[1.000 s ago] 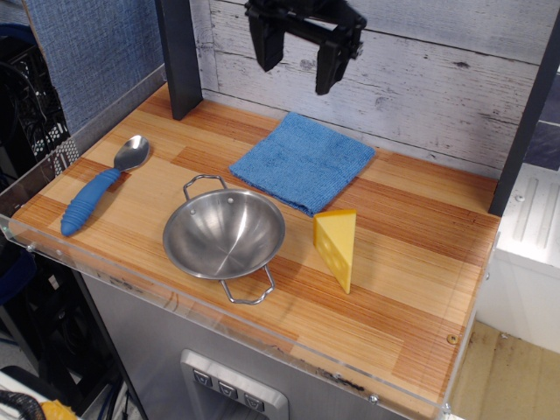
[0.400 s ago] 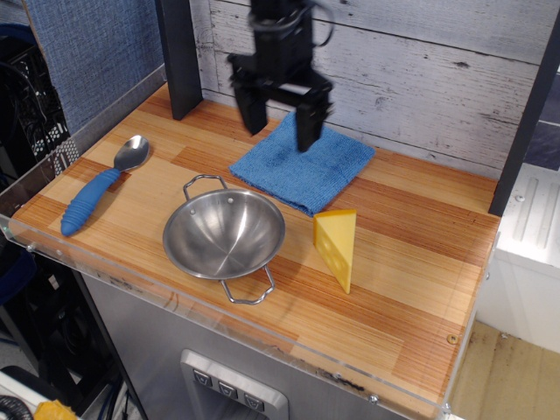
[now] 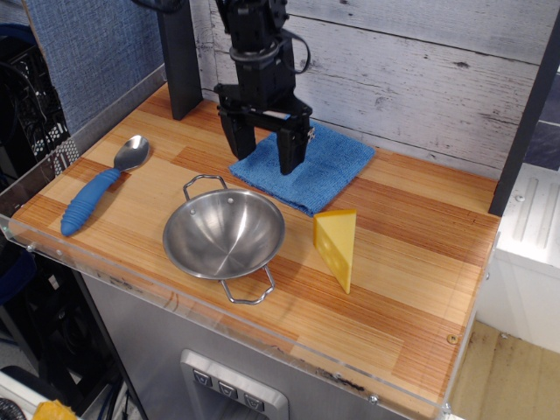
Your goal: Place the blue towel behind the cheese wedge
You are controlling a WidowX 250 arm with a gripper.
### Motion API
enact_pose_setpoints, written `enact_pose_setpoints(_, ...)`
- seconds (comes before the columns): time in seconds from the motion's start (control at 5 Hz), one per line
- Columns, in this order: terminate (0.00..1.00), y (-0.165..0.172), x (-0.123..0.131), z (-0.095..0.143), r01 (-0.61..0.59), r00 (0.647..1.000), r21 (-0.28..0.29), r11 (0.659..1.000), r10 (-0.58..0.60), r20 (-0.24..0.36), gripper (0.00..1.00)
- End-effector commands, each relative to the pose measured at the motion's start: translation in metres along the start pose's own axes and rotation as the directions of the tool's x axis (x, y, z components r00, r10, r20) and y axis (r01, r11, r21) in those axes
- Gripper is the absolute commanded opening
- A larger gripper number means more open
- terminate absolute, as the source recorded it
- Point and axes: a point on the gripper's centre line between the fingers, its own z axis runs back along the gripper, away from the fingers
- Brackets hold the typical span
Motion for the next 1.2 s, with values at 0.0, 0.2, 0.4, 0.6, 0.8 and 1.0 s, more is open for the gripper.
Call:
enact_pose_setpoints(0.0,0.0,-0.021,0.018,-0.007,0.039,0.995,0.076,0.996,-0.045,0.087,1.0)
enact_pose_setpoints(0.2,0.0,-0.034,0.015,-0.022,0.049,0.993,0.089,0.995,-0.058,0.099,1.0)
enact_pose_setpoints(0.4,0.0,-0.033,0.012,-0.039,0.044,0.998,0.103,0.994,-0.049,0.045,1.0)
enact_pose_setpoints(0.6,0.0,-0.042,0.01,-0.05,0.037,0.999,0.074,0.997,-0.037,-0.001,1.0)
enact_pose_setpoints(0.8,0.0,-0.063,0.008,-0.057,0.033,0.999,0.016,0.999,-0.033,-0.036,1.0)
enact_pose_setpoints(1.0,0.0,-0.097,0.007,-0.06,0.076,0.996,-0.011,0.997,-0.076,-0.042,1.0)
